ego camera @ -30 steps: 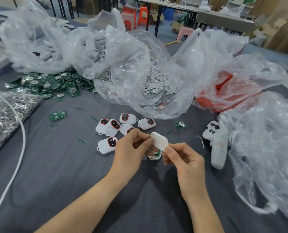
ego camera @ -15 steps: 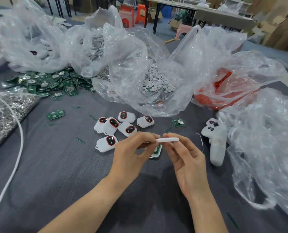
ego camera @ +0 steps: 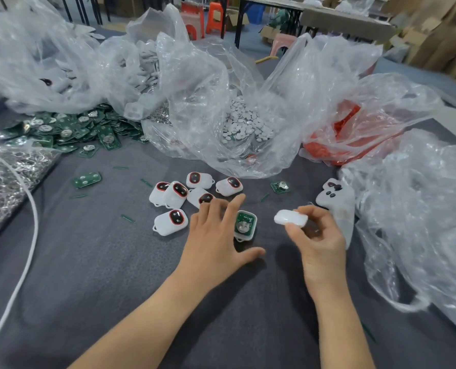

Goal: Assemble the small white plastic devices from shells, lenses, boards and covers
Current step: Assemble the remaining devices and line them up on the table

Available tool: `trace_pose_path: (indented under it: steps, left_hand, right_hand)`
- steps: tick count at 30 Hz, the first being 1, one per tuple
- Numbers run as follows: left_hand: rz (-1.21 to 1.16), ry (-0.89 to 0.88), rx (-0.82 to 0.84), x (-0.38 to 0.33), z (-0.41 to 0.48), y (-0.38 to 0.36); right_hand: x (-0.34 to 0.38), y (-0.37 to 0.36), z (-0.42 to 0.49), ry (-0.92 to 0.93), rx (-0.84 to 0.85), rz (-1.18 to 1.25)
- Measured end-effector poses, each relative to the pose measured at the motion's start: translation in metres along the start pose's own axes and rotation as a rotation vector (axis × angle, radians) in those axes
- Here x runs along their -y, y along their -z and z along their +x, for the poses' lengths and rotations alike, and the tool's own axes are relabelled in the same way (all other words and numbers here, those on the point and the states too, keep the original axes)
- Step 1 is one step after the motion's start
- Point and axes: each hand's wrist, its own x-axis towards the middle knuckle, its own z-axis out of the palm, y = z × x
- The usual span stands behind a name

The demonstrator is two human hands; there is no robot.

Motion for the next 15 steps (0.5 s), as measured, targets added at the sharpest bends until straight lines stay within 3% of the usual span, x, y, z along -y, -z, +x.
trace_pose_path:
  steps: [3,9,15]
  left_hand:
    - [0.047,0.017,-0.01,0.001,0.002,-0.004]
    - [-0.166,-0.07,0.042,0.011,0.005,-0.004]
    - [-0.41,-0.059,0.129,0.022,0.008,0.008]
  right_hand:
    - [-0.002,0.009,-0.005,0.028,0.098,-0.281]
    - [0.009,0.028,-0.009,0.183,0.258,-0.904]
    - [0.034,0.01,0.006,0.319,0.344,-0.854]
